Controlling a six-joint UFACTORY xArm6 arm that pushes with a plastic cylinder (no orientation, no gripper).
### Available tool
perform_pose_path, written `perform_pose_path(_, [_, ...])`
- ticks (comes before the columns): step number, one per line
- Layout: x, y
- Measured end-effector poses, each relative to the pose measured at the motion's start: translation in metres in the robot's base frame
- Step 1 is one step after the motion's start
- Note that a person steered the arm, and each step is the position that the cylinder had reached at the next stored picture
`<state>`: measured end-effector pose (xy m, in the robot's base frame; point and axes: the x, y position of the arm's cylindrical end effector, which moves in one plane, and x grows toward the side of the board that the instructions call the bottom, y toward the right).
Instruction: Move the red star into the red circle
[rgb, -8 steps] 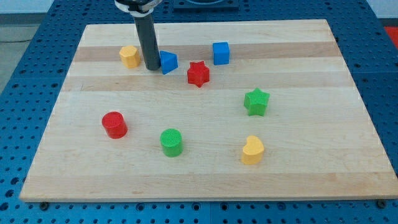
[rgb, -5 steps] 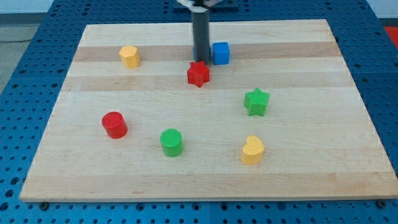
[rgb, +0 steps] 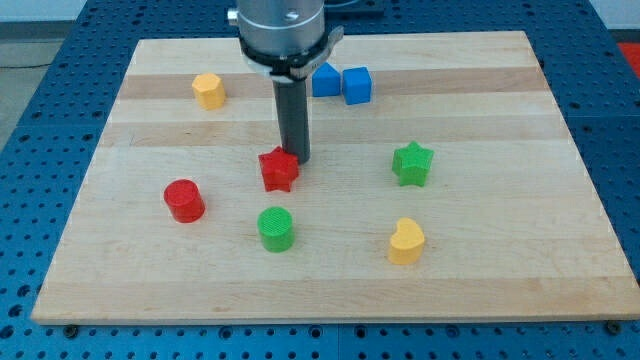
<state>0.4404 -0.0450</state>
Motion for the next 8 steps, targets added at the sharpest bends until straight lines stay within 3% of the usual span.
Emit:
perform_pose_path(1, [0.028, 0.038])
perform_pose_path(2, [0.035, 0.018])
perform_pose_path(3, [0.024, -0.038])
perform_pose_path(4, [0.018, -0.057])
perform_pose_path(5, [-0.017, -0.036])
perform_pose_path(6, [-0.027, -0.065])
perform_pose_path(8, [0.020, -0.113])
